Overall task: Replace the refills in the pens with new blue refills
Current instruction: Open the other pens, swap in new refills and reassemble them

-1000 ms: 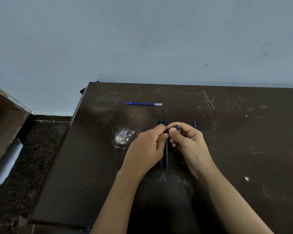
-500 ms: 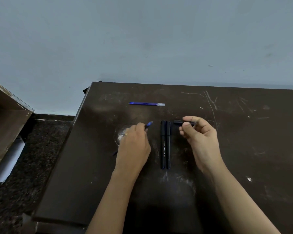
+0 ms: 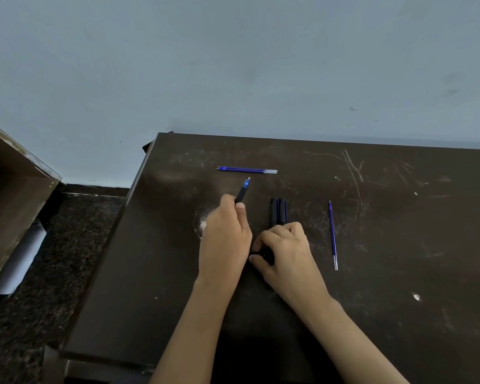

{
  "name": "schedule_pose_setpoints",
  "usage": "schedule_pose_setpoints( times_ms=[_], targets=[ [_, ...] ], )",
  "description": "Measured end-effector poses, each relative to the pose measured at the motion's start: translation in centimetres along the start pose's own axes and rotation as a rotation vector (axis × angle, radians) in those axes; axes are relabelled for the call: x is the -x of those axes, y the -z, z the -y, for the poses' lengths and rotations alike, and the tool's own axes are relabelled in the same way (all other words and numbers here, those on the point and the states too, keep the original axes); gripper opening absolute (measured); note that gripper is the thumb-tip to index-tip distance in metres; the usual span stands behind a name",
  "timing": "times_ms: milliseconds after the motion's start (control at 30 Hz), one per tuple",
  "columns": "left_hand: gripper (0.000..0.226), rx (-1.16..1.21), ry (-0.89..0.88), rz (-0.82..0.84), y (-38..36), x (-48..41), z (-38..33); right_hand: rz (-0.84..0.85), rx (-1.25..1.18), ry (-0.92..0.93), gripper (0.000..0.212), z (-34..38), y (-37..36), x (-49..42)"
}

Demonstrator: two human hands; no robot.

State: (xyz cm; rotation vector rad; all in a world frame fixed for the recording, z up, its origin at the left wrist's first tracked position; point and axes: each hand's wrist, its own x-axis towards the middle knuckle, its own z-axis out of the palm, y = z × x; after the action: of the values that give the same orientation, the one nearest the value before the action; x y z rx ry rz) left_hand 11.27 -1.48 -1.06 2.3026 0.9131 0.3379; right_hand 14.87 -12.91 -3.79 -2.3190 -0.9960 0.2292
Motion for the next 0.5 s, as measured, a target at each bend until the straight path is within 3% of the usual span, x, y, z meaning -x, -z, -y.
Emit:
schedule_pose_setpoints(
  times_ms=[133, 233, 333, 500],
  targets=[
    [0.020, -0.025, -0.099, 0.023, -0.1, 0.2, 0.3, -0.066, -0.181, -0.096, 0.010, -0.3, 0.7, -0.6],
    [0.017, -0.036, -0.184, 0.036, 0.0, 0.3, 0.2, -0.228, -0.651, -0.349, 0.011, -0.8, 2.2, -1.3],
    [0.011, -0.015, -0.304, 0.140, -0.2, 0.4, 0.0, -0.224, -1.079, -0.491, 0.019, -1.2, 3.2, -1.7],
    [0.016, -0.041, -0.395, 0.200, -1.2, 0.8, -0.6, -0.234, -1.253, -0.609, 0.013, -1.9, 3.4, -1.9]
  ],
)
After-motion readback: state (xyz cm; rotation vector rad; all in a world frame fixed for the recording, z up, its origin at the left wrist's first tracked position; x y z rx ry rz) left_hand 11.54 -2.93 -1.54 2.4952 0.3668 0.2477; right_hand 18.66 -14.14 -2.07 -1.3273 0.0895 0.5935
